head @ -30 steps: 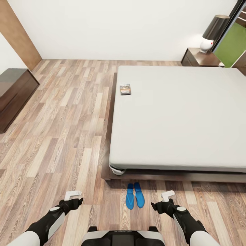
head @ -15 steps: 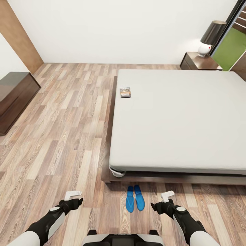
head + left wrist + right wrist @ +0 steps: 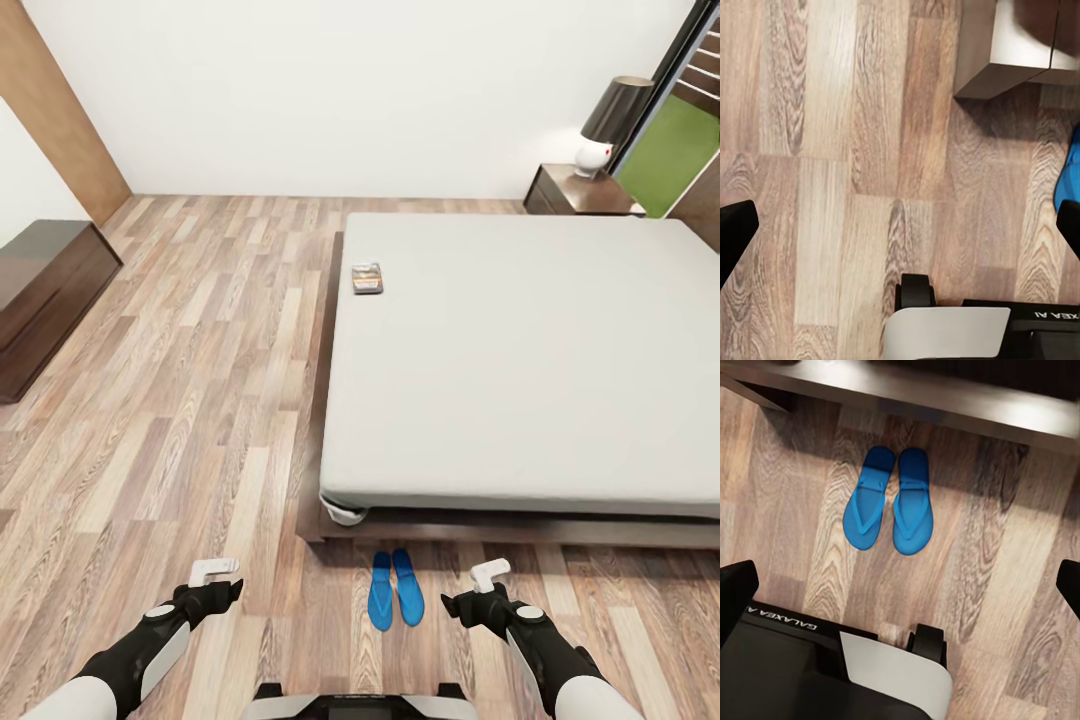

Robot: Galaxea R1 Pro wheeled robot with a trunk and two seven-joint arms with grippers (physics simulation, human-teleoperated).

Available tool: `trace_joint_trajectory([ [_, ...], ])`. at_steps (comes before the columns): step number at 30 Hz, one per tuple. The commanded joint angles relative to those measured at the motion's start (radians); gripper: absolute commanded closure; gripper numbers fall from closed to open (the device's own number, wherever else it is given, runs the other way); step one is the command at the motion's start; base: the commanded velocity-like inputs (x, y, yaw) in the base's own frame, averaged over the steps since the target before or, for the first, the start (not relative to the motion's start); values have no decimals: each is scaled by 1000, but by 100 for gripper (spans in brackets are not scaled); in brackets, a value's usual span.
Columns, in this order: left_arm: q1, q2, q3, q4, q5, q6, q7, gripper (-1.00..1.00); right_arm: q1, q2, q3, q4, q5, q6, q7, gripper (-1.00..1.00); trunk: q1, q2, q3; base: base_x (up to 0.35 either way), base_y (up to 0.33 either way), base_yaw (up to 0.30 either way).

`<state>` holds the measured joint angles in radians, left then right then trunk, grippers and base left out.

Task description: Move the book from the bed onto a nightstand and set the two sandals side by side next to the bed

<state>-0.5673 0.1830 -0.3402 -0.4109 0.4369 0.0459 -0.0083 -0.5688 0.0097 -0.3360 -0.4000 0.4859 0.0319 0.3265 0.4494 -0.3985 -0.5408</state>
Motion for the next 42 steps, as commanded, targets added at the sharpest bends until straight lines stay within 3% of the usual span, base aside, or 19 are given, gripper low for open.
trace_joint_trajectory([
  [1,0,1,-4,-2,8,5,-1,-100,0,1,-8,-2,7,3,8,-100,1,-1,0,0,0,0],
  [42,0,1,-4,-2,8,0,0,-100,0,0,-12,1,4,3,8,-100,1,-1,68,0,0,0],
])
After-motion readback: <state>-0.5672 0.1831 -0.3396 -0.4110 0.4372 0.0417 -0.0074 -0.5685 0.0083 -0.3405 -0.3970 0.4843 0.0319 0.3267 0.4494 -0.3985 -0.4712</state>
